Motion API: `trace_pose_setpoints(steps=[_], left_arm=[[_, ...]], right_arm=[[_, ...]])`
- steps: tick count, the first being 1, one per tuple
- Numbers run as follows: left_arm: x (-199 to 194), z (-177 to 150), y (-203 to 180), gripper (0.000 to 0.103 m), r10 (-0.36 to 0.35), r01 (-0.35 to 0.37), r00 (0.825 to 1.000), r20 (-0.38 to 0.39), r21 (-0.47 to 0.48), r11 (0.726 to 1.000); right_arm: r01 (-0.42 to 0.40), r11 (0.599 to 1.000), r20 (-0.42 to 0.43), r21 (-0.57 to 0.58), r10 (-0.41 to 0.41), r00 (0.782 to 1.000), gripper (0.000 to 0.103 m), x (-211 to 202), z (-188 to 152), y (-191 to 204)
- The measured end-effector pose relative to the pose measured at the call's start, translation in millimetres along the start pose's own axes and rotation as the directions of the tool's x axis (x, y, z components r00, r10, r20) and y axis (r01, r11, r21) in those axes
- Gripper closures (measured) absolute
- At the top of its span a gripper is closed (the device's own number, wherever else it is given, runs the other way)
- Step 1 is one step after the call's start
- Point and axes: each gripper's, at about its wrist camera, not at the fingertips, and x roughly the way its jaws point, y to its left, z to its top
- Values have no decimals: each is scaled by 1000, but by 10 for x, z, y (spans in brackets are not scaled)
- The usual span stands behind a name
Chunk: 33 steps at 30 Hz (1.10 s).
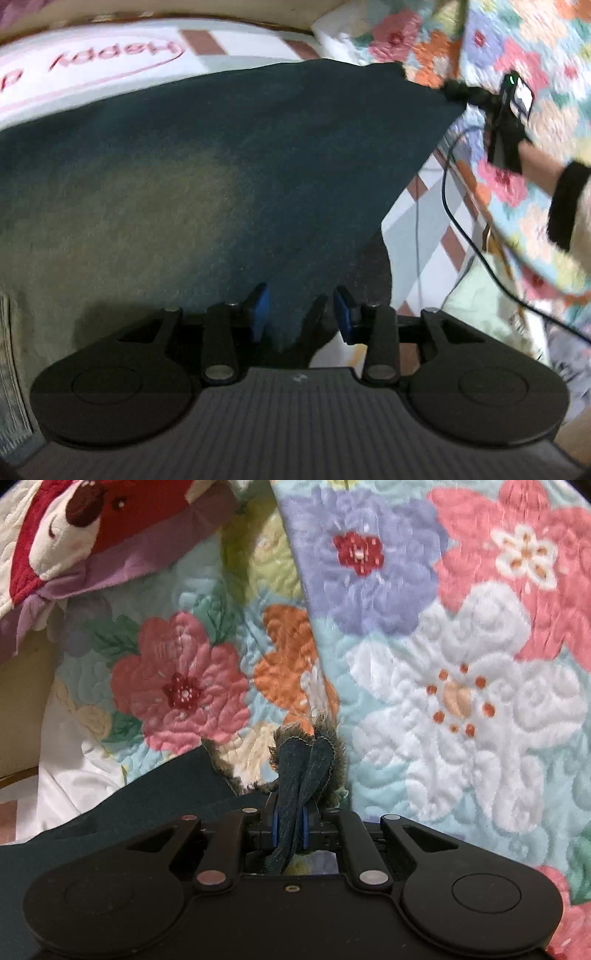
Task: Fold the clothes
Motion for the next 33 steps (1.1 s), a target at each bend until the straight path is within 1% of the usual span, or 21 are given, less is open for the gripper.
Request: trace_pose_setpoints(steps=[2,4,5,6,8,10,11,12,13,14,15,17,18,22,23,24,27,28,31,33], left_arm=[[29,-50,-2,66,19,-19,1000,-18,2,1000],[58,-100,-4,64,38,-38,999,-36,4,999],[72,-125,-5,63,48,-48,998,-45,5,999],[87,-150,-6,63,58,-57,997,-54,6,998],[119,-187,-12,63,75,-75,995,-68,8,997],[167,-144,-43,63,84,-83,994,-63,5,996],[191,-123,-59,63,88,-88,994,-61,4,996],[215,-102,-75,63,92,-92,994,-58,2,996],[239,-81,-91,63,96,-96,994,-56,1,995],[263,-60,-107,63,101,-101,994,-53,-1,995],[287,-38,-122,63,105,-105,993,-51,-2,994],[335,4,-154,62,113,-114,993,-46,-5,994],[359,25,-170,62,118,-118,992,-43,-7,993],[455,110,-233,61,135,-135,990,-33,-13,991],[479,131,-249,59,139,-139,990,-31,-15,990],[503,152,-265,55,143,-144,989,-28,-16,990],[602,226,-345,52,151,-151,988,-32,-14,988],[634,258,-364,52,150,-151,988,-34,-17,988],[763,424,-356,52,106,-108,994,-40,-55,993],[870,572,-373,52,111,-114,993,-48,-46,992]], right_arm=[[-4,998,-13,60,5,1000,90,26,-28,-92],[-7,993,-26,120,10,1000,81,52,-56,-184],[-8,989,-33,150,13,999,80,64,-69,-230],[-29,977,-9,211,32,999,79,25,-98,-321],[-99,934,74,344,78,994,78,-105,-159,-546],[-148,913,98,381,120,988,72,-246,-186,-720],[-171,904,105,393,141,985,71,-320,-198,-803],[-204,896,103,396,178,979,70,-378,-231,-852],[-243,887,95,393,224,970,62,-426,-276,-882],[-281,876,86,391,269,959,56,-473,-321,-912],[-318,858,68,403,318,946,47,-502,-408,-930],[-385,810,24,442,418,908,46,-539,-633,-950],[-394,808,12,438,433,901,46,-540,-660,-907],[-377,854,-14,358,409,913,46,-506,-565,-607],[-373,865,-20,337,402,915,46,-498,-541,-532],[-368,874,-26,316,396,918,46,-490,-518,-457],[-353,901,-42,252,375,926,46,-464,-447,-232],[-348,909,-47,231,368,929,48,-456,-423,-157],[-332,929,-62,165,346,936,49,-430,-352,68],[-321,939,-71,121,330,941,49,-413,-305,218]])
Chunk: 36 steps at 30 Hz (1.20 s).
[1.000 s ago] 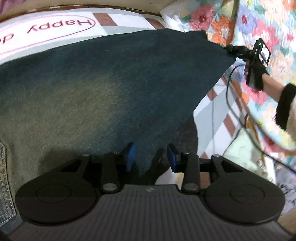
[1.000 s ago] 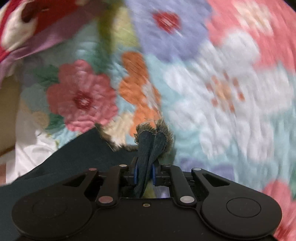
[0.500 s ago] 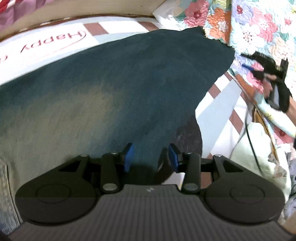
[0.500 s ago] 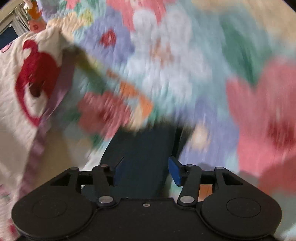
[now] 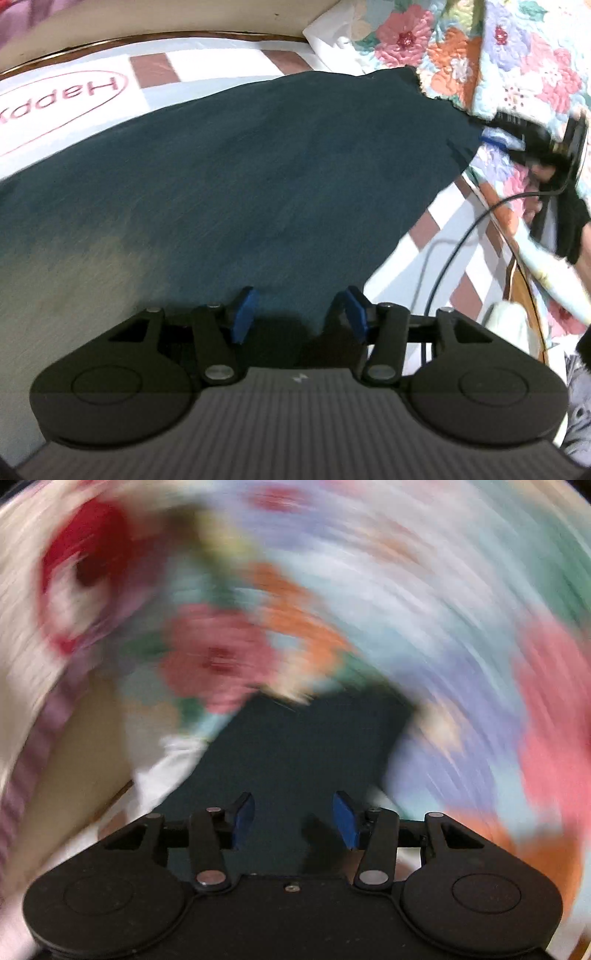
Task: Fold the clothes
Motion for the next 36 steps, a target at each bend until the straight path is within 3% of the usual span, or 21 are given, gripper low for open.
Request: trace_pose_setpoints(steps=[5,8,12,17,18,20,21,22,24,27,29,32,34,35,36], left_arm=[[54,352,-18,53,105,-108,993,56,54,993],[46,526,23,52,169,-175,982,88,63,983],[64,719,91,52,240,-249,965,110,74,966],[174,828,173,52,256,-265,961,102,97,959],[198,849,189,52,259,-268,961,102,99,958],[253,885,223,52,263,-273,959,107,91,958],[274,896,238,52,264,-274,958,111,87,958],[281,892,247,52,261,-271,958,116,83,959],[296,899,225,53,243,-255,962,123,89,963],[319,923,156,53,208,-223,969,131,108,969],[335,939,111,53,184,-201,974,135,122,972],[358,963,42,52,149,-168,979,141,142,975],[373,979,-3,52,124,-147,982,145,155,977],[379,981,-29,53,114,-137,983,145,162,977],[377,966,-63,53,106,-130,984,142,168,977]], right_arm=[[-65,994,-172,-90,48,984,46,686,555,465],[-34,998,-274,-54,18,962,44,1147,742,601],[27,998,-342,51,-8,940,43,1520,694,657],[36,996,-381,-79,-63,923,42,1691,397,963],[36,990,-375,-138,-86,923,40,1707,338,1042],[43,967,-341,-252,-130,931,51,1692,235,1166],[48,962,-316,-269,-136,939,73,1654,200,1173],[55,956,-291,-287,-141,946,90,1617,165,1179],[48,962,-213,-270,-108,971,101,1495,178,1153],[26,973,-82,-228,-46,996,102,1297,226,1101],[6,976,-8,-216,-8,1000,102,1214,298,1154],[10,973,-47,-232,-21,999,102,1358,348,1202],[16,981,-29,-191,-22,999,101,1304,354,1100],[18,986,-9,-165,-19,1000,99,1249,359,1036],[19,990,10,-138,-18,1000,88,1195,364,973]])
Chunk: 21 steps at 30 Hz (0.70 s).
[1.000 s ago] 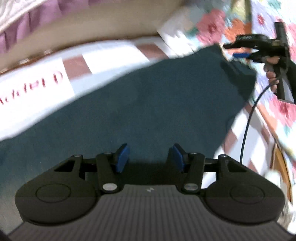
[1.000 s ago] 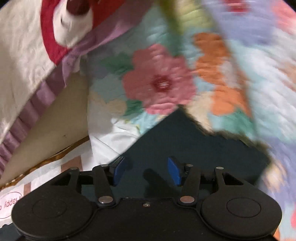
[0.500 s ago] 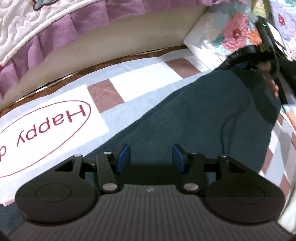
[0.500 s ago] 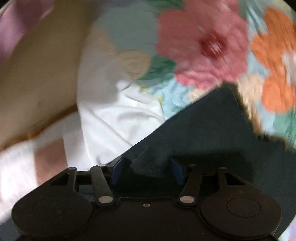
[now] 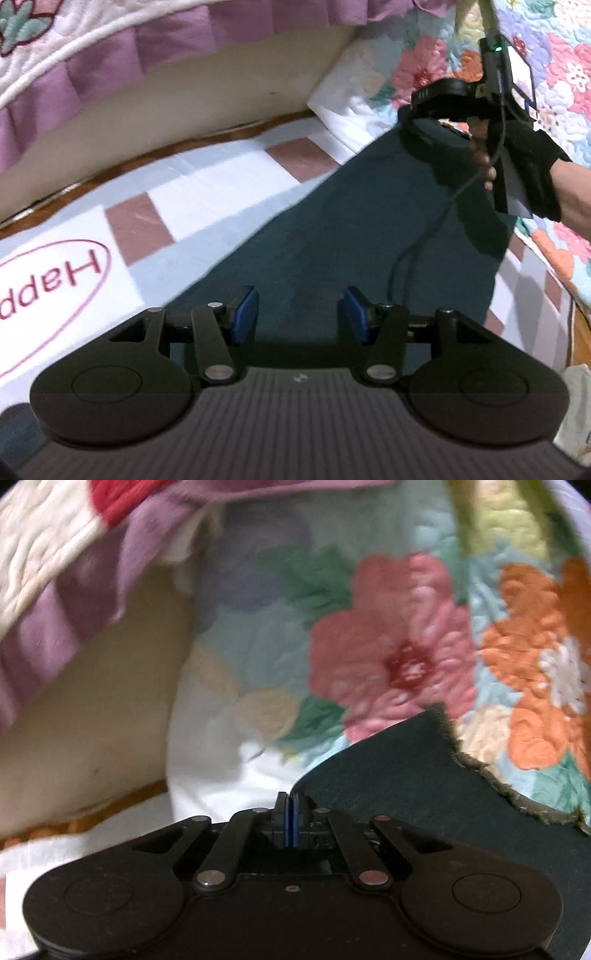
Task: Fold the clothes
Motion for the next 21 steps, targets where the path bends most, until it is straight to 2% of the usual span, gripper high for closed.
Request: trace_pose_setpoints(steps=[1,3,4,7,10,12,16,19,21], left_arm=[[-19,-10,-39,52,-14,14,1000,3,9,1000],[-52,-26,-124,52,-56,55,998,7,34,998],[-62,-34,-166,52,-78,77,997,6,48,996],[-37,-48,-282,53,-139,139,990,-5,64,988],[42,-65,-398,54,-197,197,980,-21,48,979],[110,-114,-504,55,-208,210,977,-44,59,976],[247,-211,-717,59,-230,237,969,-89,82,968],[343,-284,-864,65,-242,253,963,-119,96,963],[372,-339,-884,65,-228,239,967,-117,98,966]], right_arm=[[1,1000,20,27,-1,1000,73,-53,-3,-64],[-14,996,64,89,8,998,55,-221,-34,-232],[-39,992,88,118,28,996,53,-390,-86,-360],[-113,978,127,173,92,988,52,-893,-299,-748],[-172,960,100,221,153,983,49,-1188,-562,-1174],[-184,949,63,256,173,983,49,-1327,-756,-1431],[-171,931,13,323,176,984,48,-1430,-1070,-1746],[-174,914,2,366,187,982,48,-1373,-1168,-1834],[-174,903,-2,393,190,982,48,-1309,-1213,-1872]])
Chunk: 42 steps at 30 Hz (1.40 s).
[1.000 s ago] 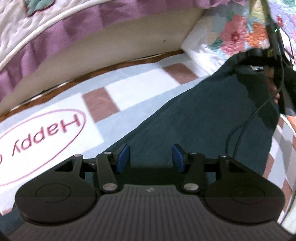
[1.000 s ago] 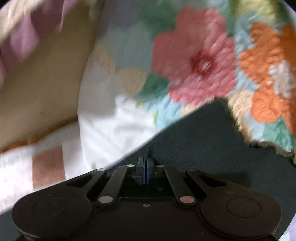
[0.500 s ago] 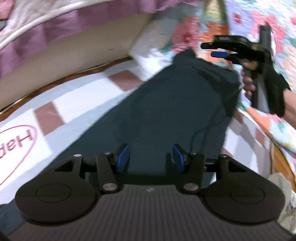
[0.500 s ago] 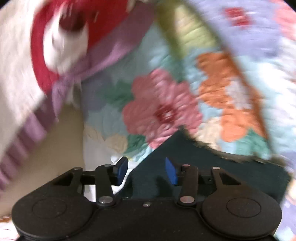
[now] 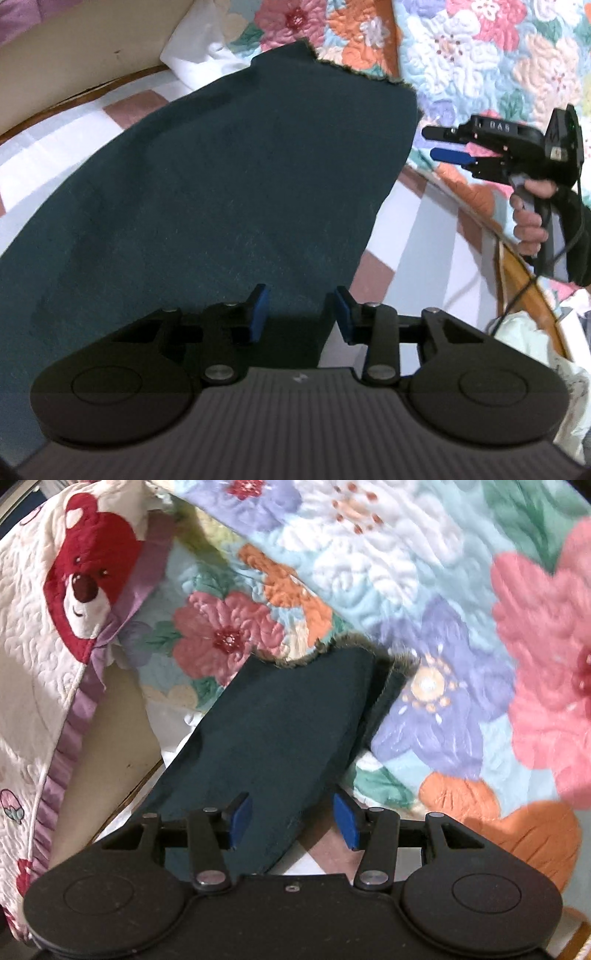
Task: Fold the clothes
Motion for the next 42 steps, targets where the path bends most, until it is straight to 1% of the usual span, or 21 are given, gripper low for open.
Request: trace_pose_setpoints(steps=[5,8,11,12,13,14,15,16,17,19,22,23,24,26,29,33,34,37,39,40,42], left_arm=[[8,-29,39,65,0,1,1000,15,-61,998],[4,-37,70,65,-4,6,1000,26,-104,995],[0,-45,101,65,-7,12,999,36,-146,989],[-1,-48,112,66,-8,14,999,40,-161,987],[-3,-51,122,66,-8,16,999,44,-175,985],[-4,-54,133,66,-9,18,999,47,-189,982],[-5,-56,143,66,-10,20,999,51,-202,979],[-7,-59,154,66,-10,22,998,54,-216,976],[-8,-62,164,66,-11,24,998,58,-230,973],[-3,-44,167,66,-1,14,999,51,-266,964],[-20,2,203,66,10,0,1000,25,-353,936],[-61,14,211,72,20,-10,1000,22,-368,930],[-131,18,216,76,36,-21,999,34,-370,929],[-320,-1,242,76,53,-23,996,70,-373,927],[-693,-105,336,76,76,-28,991,110,-387,922],[-884,-390,476,76,139,-88,985,100,-402,911],[-932,-462,511,76,155,-103,983,97,-406,908],[-1075,-676,616,76,202,-148,975,89,-417,897],[-1171,-819,686,76,233,-177,969,83,-424,888],[-1219,-890,721,76,248,-192,965,80,-428,883],[-1314,-1033,791,76,279,-221,957,73,-435,873]], right_arm=[[20,997,4,68,-21,1000,47,225,-14,-119],[38,990,24,132,-41,999,46,371,1,-226],[4,983,78,183,-18,997,43,484,38,-302],[-9,984,85,178,-7,996,41,507,36,-289],[-20,987,85,160,6,996,43,523,27,-255],[-31,989,85,142,19,996,49,538,17,-221],[-43,991,84,123,32,996,63,554,8,-187],[-54,993,84,105,45,995,82,569,-2,-153],[-77,993,90,87,69,994,87,558,-5,-102],[-125,990,104,57,119,987,89,509,9,20],[-151,988,106,34,147,984,90,429,79,230],[-165,986,104,10,163,981,90,384,68,343],[-186,982,99,-22,187,977,90,332,37,478],[-226,970,87,-86,233,969,90,229,-25,748],[-285,941,63,-180,300,952,91,74,-118,1153],[-360,883,22,-301,383,923,91,-132,-243,1694],[-361,867,-5,-344,383,924,91,-148,-348,1804],[-342,801,-113,-492,330,937,91,-113,-798,2074],[-323,747,-190,-581,261,946,91,-27,-1115,2144],[-313,727,-218,-611,226,950,91,27,-1249,2155],[-282,687,-250,-670,149,957,91,148,-1468,2163]])
